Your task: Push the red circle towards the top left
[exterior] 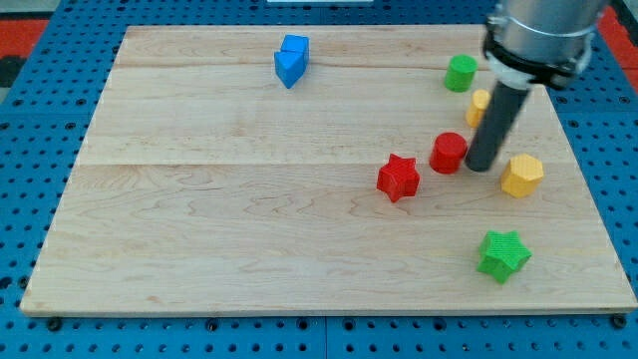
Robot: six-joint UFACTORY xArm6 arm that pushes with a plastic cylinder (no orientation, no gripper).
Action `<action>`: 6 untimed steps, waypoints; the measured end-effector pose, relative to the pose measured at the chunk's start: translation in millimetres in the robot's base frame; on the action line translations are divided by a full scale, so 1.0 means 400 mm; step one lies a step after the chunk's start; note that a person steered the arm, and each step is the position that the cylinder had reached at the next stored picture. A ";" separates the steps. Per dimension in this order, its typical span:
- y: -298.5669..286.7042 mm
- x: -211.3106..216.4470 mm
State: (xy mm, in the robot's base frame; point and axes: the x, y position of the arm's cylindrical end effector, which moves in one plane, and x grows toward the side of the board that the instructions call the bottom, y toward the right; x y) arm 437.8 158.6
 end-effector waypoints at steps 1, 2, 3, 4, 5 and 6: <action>-0.185 -0.112; -0.453 -0.203; -0.577 -0.185; -0.612 -0.128; -0.767 -0.255; -0.814 -0.292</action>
